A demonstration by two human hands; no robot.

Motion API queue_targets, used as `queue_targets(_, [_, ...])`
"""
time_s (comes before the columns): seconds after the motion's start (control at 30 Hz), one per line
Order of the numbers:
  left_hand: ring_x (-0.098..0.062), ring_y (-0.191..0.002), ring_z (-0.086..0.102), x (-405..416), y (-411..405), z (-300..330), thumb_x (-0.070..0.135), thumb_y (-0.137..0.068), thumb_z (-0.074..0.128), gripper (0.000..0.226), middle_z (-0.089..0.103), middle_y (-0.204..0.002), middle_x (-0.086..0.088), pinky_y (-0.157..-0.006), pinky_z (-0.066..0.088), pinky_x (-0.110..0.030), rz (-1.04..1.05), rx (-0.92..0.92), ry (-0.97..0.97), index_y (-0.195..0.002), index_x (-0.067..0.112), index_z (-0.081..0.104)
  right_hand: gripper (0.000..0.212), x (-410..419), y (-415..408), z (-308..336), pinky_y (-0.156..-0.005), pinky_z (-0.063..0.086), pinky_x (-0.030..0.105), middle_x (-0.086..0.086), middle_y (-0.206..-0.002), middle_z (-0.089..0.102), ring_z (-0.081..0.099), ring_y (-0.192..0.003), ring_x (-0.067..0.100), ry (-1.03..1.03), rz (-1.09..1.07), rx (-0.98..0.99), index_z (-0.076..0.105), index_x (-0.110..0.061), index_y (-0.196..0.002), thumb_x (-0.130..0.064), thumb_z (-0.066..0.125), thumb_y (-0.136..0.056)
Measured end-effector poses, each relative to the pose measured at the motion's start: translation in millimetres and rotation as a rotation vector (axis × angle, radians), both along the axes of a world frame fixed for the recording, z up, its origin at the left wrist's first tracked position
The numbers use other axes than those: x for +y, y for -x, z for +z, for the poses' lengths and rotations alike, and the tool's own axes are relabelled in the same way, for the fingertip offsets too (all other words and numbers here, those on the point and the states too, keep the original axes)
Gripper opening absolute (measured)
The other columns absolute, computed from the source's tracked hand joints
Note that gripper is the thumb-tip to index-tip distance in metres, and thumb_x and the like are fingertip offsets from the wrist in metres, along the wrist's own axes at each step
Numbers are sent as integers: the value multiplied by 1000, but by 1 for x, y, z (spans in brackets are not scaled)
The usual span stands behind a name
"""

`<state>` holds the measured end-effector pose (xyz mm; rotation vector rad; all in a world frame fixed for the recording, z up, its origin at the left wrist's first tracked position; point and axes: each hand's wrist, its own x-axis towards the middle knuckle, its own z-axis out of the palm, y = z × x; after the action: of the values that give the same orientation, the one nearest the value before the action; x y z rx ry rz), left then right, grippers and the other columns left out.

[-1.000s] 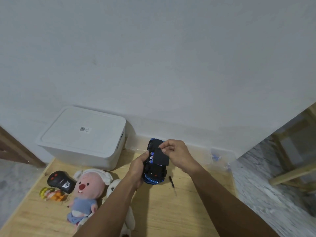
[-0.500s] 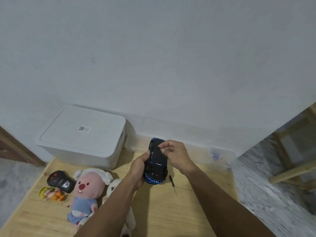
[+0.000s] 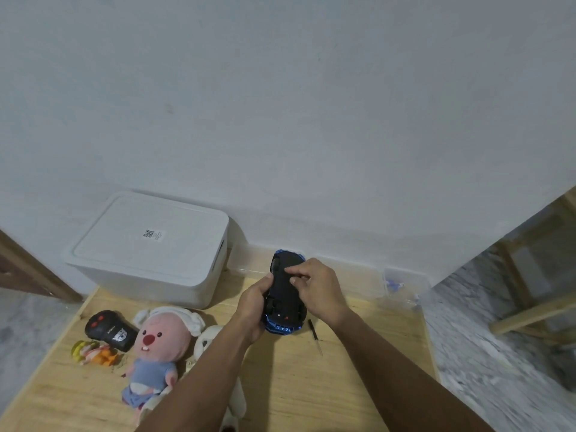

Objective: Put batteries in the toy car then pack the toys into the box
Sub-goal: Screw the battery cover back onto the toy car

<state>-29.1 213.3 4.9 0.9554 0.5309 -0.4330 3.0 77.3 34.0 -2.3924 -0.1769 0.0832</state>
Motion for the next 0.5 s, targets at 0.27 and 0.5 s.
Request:
queue_targets(0.27, [-39,-94,69,2,1,-14,17,-95,56,25,73,-104,-20,-85,56,-53,-50,-59,-148,-118,10,61,36,-11,19,-18,-88,46,17,3,-115,69,61,-105,16,55,61,-32,69,-12,-116,3,46,-92])
queue_targets(0.5, [-38,-95,68,4,4,-27,10,-93,57,20,70,-105,-21,-80,57,-45,-25,4,-219,-112,8,61,20,-56,21,-55,-81,55,28,8,-92,73,68,-86,21,99,-159,160,72,-8,-100,-3,55,-89])
